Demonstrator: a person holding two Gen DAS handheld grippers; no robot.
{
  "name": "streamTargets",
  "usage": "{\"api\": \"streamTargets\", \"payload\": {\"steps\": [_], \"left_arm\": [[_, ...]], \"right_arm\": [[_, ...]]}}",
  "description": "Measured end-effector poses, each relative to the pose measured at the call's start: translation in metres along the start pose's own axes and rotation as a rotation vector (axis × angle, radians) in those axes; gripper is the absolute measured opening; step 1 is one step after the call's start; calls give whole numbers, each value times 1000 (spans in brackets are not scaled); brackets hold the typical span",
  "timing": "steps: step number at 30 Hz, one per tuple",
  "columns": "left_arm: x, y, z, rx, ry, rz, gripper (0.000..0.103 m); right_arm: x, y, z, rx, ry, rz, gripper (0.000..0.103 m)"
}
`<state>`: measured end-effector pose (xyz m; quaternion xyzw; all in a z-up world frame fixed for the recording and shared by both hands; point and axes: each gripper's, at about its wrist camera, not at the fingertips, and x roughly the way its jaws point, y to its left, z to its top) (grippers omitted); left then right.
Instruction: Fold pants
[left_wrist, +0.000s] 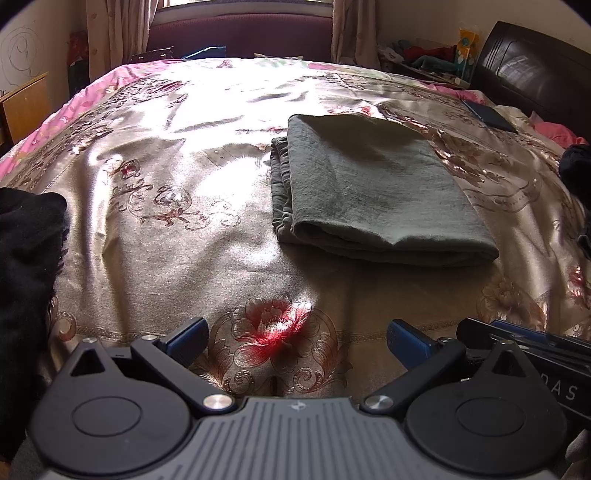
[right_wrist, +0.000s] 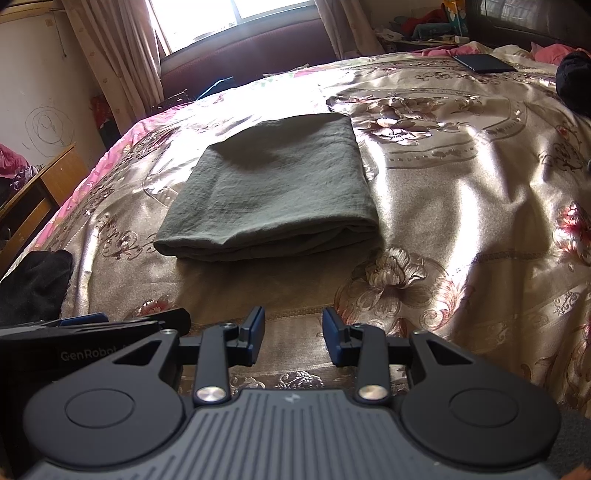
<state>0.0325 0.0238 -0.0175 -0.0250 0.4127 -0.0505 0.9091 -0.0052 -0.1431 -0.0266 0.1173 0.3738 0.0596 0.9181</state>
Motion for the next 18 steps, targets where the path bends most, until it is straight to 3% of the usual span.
{"api": "streamTargets", "payload": {"steps": [18], "left_arm": [[4, -1, -1, -12, 25, 17, 103]], "right_arm": [[2, -3, 1, 2, 9, 10, 35]]}}
